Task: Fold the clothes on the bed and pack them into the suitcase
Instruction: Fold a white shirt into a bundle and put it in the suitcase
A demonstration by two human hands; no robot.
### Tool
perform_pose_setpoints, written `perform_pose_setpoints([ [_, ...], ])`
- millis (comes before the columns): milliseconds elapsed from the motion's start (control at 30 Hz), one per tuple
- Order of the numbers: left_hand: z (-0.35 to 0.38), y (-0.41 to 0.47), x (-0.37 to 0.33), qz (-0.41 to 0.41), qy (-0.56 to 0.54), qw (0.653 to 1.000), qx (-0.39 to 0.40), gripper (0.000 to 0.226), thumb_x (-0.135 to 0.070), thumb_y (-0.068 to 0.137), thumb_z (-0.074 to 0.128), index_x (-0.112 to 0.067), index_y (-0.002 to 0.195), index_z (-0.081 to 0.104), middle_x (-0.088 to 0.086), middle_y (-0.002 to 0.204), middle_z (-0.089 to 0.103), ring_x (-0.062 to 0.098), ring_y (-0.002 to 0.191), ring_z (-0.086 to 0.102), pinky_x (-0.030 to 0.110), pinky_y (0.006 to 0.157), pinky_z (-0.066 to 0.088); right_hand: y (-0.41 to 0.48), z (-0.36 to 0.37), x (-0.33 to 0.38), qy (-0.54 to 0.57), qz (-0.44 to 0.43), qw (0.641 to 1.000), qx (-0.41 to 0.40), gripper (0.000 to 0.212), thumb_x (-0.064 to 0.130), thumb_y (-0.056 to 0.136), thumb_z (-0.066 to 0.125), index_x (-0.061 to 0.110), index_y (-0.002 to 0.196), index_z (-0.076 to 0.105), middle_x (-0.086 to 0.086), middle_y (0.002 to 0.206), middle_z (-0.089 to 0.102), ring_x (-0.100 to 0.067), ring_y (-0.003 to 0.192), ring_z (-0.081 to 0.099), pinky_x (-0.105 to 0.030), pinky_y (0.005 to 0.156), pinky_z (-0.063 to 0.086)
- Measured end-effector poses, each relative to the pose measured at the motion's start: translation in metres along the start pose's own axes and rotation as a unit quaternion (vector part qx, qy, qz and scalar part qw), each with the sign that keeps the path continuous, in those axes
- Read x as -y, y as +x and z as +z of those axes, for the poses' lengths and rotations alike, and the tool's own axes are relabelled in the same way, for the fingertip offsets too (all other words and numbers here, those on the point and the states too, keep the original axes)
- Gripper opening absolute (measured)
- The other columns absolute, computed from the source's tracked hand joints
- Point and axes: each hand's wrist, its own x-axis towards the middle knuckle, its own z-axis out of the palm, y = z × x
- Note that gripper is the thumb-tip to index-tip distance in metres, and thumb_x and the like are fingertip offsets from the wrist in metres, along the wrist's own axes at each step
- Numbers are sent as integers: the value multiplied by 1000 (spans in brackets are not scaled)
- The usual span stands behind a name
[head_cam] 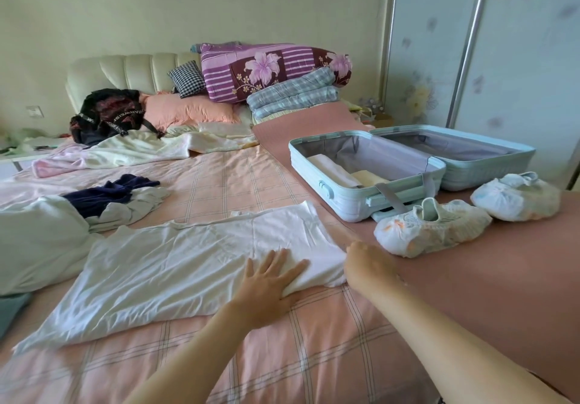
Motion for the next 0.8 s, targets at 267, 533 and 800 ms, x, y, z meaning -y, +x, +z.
perform_pose_setpoints([
  [267,-7,-3,0,6,-53,999,2,84,-68,91,45,-39,157,2,-6,166,-3,18,153,-5,48,123,1,-12,10,12,-54,-258,964,7,64,38,85,54,26,144,34,-5,149,30,-28,139,31,-47,108,33],
  [533,-23,-9,7,2,-170,985,14,78,-56,87,62,-38,153,25,-13,160,24,12,149,20,34,122,17,-3,26,37,-103,-268,957,-40,42,10,94,44,22,134,49,-6,124,58,-30,116,57,-36,85,48],
  [800,-60,-24,58,-104,-648,752,-59,49,-53,92,56,-34,138,51,-1,124,67,19,110,66,45,102,50,0,-5,128,366,23,921,-130,83,54,83,65,26,151,27,-9,151,37,-33,131,44,-44,91,47],
])
